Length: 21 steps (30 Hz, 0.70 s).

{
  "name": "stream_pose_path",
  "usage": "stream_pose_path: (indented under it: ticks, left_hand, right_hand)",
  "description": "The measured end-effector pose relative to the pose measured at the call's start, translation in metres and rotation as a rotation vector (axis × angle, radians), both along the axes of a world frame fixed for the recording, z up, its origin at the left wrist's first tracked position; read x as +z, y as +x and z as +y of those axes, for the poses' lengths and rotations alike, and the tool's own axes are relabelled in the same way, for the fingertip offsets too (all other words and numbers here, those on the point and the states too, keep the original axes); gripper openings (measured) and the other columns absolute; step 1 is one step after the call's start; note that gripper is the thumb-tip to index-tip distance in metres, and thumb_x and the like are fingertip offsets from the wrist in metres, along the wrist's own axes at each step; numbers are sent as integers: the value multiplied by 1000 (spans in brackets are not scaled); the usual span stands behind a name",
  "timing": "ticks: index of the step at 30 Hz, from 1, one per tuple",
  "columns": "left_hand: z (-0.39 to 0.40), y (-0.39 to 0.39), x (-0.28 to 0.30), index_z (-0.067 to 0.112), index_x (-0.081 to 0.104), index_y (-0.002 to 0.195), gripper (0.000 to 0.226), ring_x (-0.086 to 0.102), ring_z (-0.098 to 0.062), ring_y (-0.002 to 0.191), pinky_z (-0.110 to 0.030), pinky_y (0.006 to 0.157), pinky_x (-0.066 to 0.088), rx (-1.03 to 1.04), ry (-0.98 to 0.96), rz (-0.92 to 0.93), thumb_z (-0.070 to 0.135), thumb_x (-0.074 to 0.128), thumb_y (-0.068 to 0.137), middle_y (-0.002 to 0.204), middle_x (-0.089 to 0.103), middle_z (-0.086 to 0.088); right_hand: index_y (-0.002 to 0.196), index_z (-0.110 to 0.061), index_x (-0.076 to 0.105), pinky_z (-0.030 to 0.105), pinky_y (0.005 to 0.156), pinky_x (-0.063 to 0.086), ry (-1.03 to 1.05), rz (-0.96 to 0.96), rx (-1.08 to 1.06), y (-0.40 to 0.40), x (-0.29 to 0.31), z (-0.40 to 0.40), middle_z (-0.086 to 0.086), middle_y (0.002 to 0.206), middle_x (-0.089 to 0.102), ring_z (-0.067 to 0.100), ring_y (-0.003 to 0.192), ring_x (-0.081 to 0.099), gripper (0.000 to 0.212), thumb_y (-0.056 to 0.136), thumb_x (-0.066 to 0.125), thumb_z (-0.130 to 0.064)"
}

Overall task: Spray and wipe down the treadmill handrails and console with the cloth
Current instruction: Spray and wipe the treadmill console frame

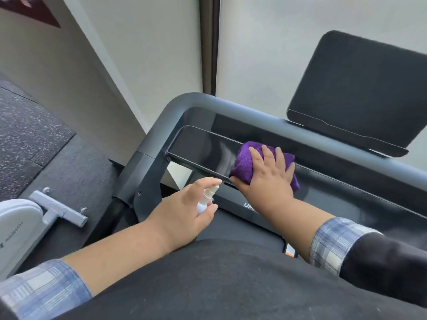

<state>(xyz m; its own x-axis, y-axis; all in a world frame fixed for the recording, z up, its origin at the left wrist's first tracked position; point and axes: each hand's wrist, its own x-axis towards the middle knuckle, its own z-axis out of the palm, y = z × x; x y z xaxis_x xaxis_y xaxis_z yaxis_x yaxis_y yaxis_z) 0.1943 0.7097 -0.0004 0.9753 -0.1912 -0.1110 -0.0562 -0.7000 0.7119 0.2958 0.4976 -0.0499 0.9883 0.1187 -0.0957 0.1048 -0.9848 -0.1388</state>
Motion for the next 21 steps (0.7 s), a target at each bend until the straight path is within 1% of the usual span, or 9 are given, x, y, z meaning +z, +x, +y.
stream_pose_path:
  ticks: [2, 3, 6, 9, 11, 14, 16, 19, 21]
  left_hand:
    - [18, -3, -1, 58, 25, 131, 51, 58, -3, 84, -29, 80, 49, 1, 6, -12, 56, 43, 84, 98, 58, 23]
    - [26, -5, -1, 58, 24, 131, 51, 57, -2, 83, -24, 78, 48, -1, 8, -17, 56, 42, 84, 97, 58, 23]
    - [47, -8, -4, 59, 23, 131, 51, 56, 3, 87, -4, 72, 37, 14, 9, -17, 56, 42, 85, 97, 54, 29]
    - [63, -12, -5, 55, 25, 133, 51, 53, 10, 92, 0, 75, 34, 45, -16, -12, 48, 49, 88, 97, 52, 38]
    - [69, -14, -6, 53, 25, 133, 53, 53, 11, 93, 1, 76, 33, 60, -22, -5, 43, 53, 90, 99, 51, 40]
    - [75, -15, -8, 55, 24, 133, 53, 53, 5, 92, -2, 76, 34, 69, -18, -10, 45, 52, 90, 96, 54, 32]
    - [76, -13, -7, 54, 23, 133, 54, 54, -1, 88, -8, 76, 36, 79, -16, -28, 42, 55, 91, 95, 55, 26]
    - [78, -9, -8, 55, 25, 133, 55, 54, 3, 84, -9, 75, 37, 106, -36, -45, 40, 57, 91, 94, 55, 26]
    - [76, -4, -8, 56, 27, 132, 54, 54, 6, 84, -8, 74, 37, 114, -56, -49, 40, 58, 91, 92, 56, 28]
  right_hand:
    - [154, -35, 11, 67, 116, 6, -16, 14, 44, 8, 2, 31, 3, 165, 14, 33, 151, -3, 101, 74, 30, -92]
    - [155, -34, 10, 67, 116, 5, -21, 22, 60, 11, 3, 45, 4, 166, 12, 33, 151, -4, 102, 74, 31, -92]
    - [156, -33, 8, 67, 116, 3, -23, 44, 91, 21, 7, 81, 5, 167, 8, 34, 151, -7, 103, 75, 36, -89]
    - [156, -31, 7, 68, 116, 4, -32, 52, 141, 30, 8, 111, 6, 167, 7, 36, 151, -6, 101, 78, 44, -83]
    - [156, -31, 9, 68, 116, 7, -40, 41, 206, 35, 6, 125, 6, 166, 11, 36, 151, -2, 97, 82, 49, -78]
    - [155, -31, 18, 64, 118, 10, -21, -1, 288, 37, 5, 130, 2, 163, 23, 33, 151, 8, 91, 84, 57, -71]
    - [154, -29, 29, 60, 119, 15, 40, -23, 335, 33, 7, 123, 0, 158, 33, 31, 149, 18, 88, 82, 66, -65]
    - [145, -21, 50, 57, 111, 32, 166, -73, 472, 25, 12, 106, 6, 144, 53, 36, 136, 42, 80, 74, 82, -41]
    - [140, -21, 56, 51, 104, 41, 206, -67, 542, 22, 20, 95, 4, 136, 60, 34, 125, 52, 72, 74, 82, -34]
